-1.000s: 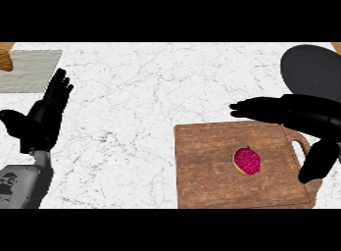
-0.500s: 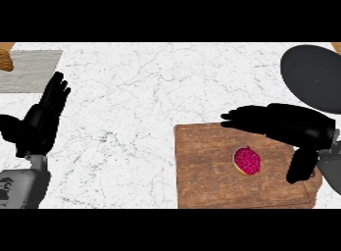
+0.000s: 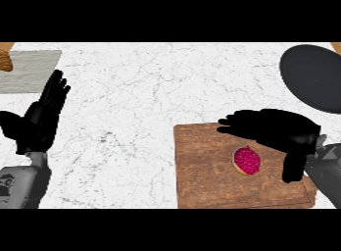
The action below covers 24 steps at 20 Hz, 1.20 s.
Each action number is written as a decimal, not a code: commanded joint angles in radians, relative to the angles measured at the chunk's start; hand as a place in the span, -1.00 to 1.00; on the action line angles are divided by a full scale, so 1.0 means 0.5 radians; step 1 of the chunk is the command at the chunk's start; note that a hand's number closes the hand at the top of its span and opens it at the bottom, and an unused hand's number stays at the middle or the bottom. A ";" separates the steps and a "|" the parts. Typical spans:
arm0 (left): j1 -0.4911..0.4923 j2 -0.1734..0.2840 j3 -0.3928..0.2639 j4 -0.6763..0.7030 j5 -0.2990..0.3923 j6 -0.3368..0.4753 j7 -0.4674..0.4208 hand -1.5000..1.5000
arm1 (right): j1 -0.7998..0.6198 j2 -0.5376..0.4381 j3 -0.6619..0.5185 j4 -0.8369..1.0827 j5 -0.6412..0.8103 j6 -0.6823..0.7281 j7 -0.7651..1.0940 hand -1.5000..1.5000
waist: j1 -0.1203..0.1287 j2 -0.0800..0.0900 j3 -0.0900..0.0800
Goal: Pick the cupcake from the cutting board and place it in the pan
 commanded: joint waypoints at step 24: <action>0.043 -0.044 0.123 -0.012 -0.031 -0.127 -0.044 0.00 | 0.231 0.140 0.282 0.266 0.613 -0.317 -0.504 1.00 | -0.001 -0.001 0.001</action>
